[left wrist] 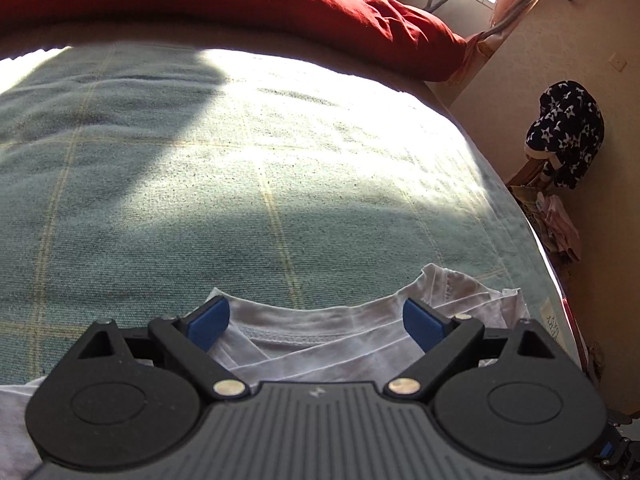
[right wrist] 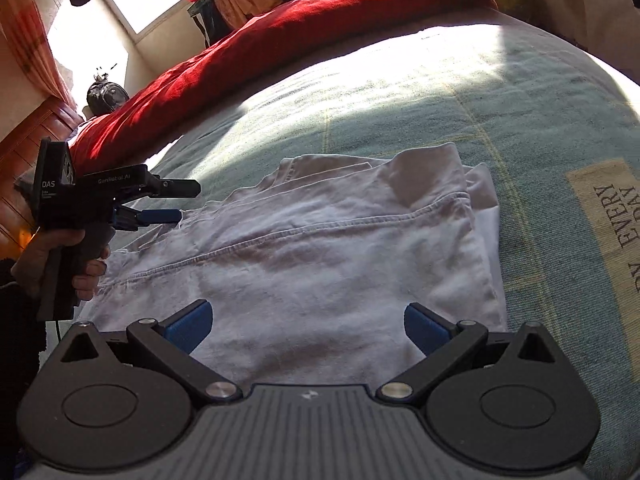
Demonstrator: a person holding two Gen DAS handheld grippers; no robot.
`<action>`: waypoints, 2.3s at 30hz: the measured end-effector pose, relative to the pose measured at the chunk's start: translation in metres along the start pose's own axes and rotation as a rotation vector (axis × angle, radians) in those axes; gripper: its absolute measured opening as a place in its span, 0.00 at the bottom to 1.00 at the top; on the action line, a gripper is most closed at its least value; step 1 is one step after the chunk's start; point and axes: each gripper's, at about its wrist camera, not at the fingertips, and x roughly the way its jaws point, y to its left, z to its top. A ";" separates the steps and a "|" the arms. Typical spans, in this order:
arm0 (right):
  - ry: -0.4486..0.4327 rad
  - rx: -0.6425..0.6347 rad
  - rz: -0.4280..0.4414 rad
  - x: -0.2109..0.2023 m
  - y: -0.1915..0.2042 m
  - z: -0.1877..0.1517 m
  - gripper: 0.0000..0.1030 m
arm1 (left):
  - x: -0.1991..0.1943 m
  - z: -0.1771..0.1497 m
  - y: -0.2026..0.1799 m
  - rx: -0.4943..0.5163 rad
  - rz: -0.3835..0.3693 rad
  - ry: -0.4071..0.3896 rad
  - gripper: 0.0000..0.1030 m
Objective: Fold clothes
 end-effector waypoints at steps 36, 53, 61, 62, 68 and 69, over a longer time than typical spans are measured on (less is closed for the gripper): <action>-0.207 0.110 0.094 -0.013 -0.066 0.005 1.00 | -0.100 -0.162 -0.053 0.012 0.152 -0.078 0.91; -0.182 0.139 0.007 -0.008 -0.061 -0.005 1.00 | -0.105 -0.166 -0.021 -0.167 0.153 -0.142 0.92; -0.232 0.053 0.064 -0.042 -0.035 -0.008 1.00 | -0.127 -0.167 -0.024 -0.182 0.149 -0.179 0.92; -0.236 0.050 0.072 -0.043 -0.035 -0.006 1.00 | -0.127 -0.168 -0.028 -0.169 0.144 -0.172 0.92; -0.231 0.068 0.149 -0.023 -0.056 0.037 1.00 | -0.128 -0.172 -0.039 -0.117 0.171 -0.169 0.92; -0.210 0.077 0.164 -0.013 -0.059 0.047 1.00 | -0.128 -0.172 -0.038 -0.122 0.174 -0.171 0.92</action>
